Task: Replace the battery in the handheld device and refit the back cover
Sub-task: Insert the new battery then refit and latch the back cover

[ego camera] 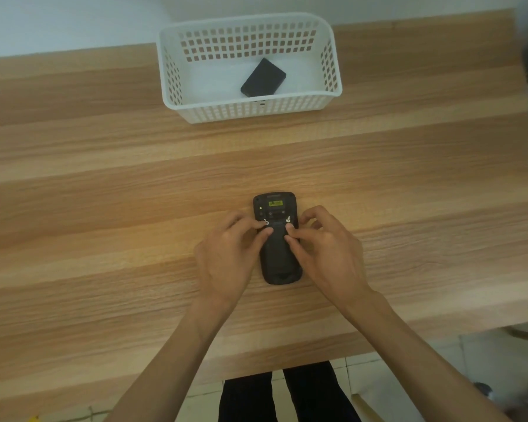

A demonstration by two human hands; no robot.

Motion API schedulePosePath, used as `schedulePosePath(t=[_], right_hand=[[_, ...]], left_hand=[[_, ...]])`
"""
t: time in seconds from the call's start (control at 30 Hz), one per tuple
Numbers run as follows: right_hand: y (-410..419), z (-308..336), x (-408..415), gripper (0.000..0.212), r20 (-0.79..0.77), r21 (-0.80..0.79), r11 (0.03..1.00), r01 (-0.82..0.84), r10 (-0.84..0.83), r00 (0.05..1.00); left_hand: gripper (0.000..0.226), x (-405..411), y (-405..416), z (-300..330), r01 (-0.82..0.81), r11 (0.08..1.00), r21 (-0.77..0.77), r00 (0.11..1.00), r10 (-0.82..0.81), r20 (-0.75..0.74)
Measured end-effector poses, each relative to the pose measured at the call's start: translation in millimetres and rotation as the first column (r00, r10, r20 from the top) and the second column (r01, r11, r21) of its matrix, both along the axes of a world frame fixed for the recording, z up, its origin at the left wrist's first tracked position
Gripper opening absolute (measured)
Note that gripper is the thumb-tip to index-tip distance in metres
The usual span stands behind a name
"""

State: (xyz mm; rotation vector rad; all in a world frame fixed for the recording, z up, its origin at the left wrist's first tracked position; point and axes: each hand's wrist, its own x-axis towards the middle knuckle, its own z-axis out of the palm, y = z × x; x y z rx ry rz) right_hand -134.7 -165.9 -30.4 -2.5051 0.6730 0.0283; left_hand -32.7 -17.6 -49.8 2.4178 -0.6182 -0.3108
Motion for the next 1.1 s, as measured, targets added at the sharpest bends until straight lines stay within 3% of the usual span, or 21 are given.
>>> schedulePosePath(t=[0.13, 0.2, 0.43, 0.57, 0.7, 1.1], right_hand=[[-1, -1, 2, 0.012, 0.005, -0.026, 1.000, -0.008, 0.008, 1.000], [-1, -2, 3, 0.012, 0.012, -0.037, 0.999, -0.017, 0.017, 1.000], [-6, -8, 2, 0.014, 0.053, -0.001, 1.000, -0.003, 0.003, 0.999], [-9, -11, 0, 0.026, 0.079, 0.015, 1.000, -0.022, 0.021, 0.997], [-12, -12, 0, 0.031, 0.091, 0.022, 0.999, -0.050, 0.047, 0.995], [-17, -11, 2, 0.033, 0.016, -0.002, 0.992, -0.126, 0.126, 0.992]], left_hand=[[0.015, 0, -5, -2, -0.235, 0.961, -0.148, 0.927, 0.176, -0.331], [0.019, 0, -7, -2, -0.254, 0.953, -0.163, 0.912, 0.180, -0.369], [0.017, -4, -3, -1, -0.129, 0.977, -0.172, 0.966, 0.084, -0.245], [0.015, -1, 2, -1, 0.053, 0.996, -0.077, 0.998, -0.055, -0.023], [0.018, 2, 7, -5, 0.208, 0.978, -0.023, 0.970, -0.204, 0.129], [0.026, 8, 9, -15, 0.255, 0.967, 0.024, 0.949, -0.255, 0.186]])
